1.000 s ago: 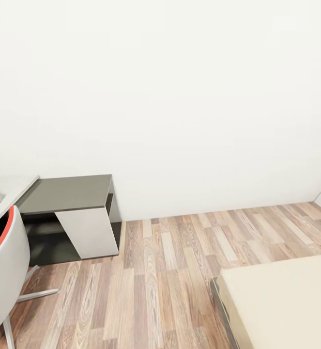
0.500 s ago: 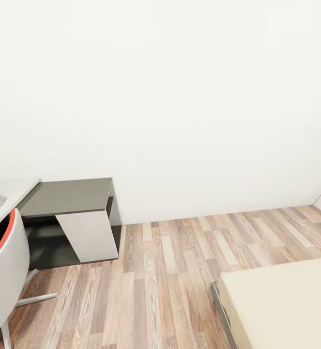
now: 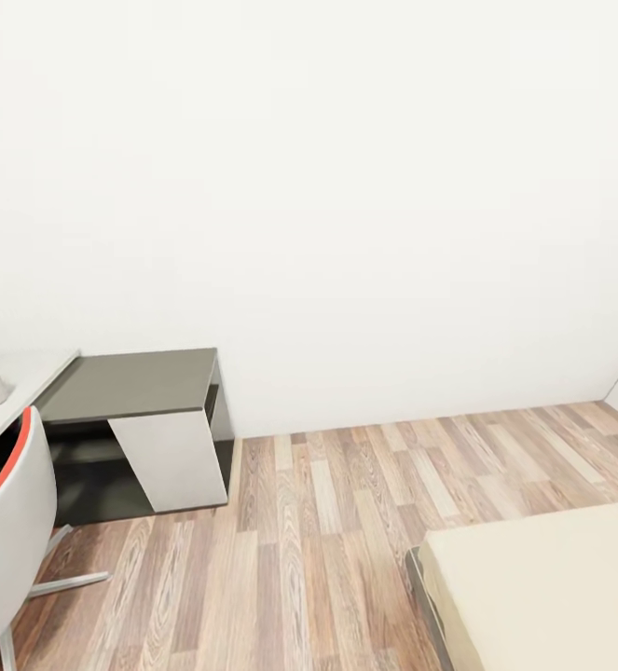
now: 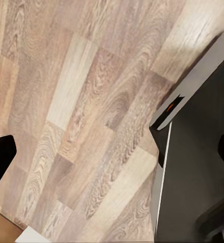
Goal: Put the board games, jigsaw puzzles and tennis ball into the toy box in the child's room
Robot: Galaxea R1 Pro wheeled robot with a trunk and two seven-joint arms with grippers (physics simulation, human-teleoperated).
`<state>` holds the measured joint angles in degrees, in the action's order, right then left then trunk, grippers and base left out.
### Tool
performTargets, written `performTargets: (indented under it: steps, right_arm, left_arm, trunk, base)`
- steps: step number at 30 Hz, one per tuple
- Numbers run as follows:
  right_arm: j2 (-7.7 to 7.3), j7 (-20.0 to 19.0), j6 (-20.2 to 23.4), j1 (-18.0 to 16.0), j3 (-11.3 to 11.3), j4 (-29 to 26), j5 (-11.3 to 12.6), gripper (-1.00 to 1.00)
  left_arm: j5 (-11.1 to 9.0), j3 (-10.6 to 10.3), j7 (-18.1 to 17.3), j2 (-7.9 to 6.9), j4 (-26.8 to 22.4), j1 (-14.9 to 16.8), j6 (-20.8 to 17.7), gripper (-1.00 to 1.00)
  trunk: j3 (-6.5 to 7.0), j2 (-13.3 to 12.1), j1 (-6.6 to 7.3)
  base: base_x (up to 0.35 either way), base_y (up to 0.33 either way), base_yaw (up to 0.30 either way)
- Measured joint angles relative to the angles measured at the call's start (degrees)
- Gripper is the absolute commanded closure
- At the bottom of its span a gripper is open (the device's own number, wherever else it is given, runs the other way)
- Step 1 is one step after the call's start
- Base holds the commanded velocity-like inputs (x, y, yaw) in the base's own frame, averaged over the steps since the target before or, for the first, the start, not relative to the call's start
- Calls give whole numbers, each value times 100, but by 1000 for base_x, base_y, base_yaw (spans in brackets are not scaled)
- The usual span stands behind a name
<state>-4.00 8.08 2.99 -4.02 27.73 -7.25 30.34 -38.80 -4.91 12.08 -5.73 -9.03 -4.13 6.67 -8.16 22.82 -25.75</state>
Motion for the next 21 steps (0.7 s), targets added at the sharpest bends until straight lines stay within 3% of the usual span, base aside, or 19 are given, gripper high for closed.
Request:
performTargets:
  steps: [10, 21]
  right_arm:
    - [62, 2, -257, 180, 13, -9, -15, -100]
    - [99, -47, -322, 230, 29, -13, -81, -100]
  left_arm:
    - [-3, 3, -24, 218, -2, 1, -3, -100]
    - [6, 2, -28, 281, -3, 3, -4, -100]
  trunk:
    - [94, 0, 0]
    - [197, 0, 0]
  base:
    - [0, 0, 0]
    - [0, 0, 0]
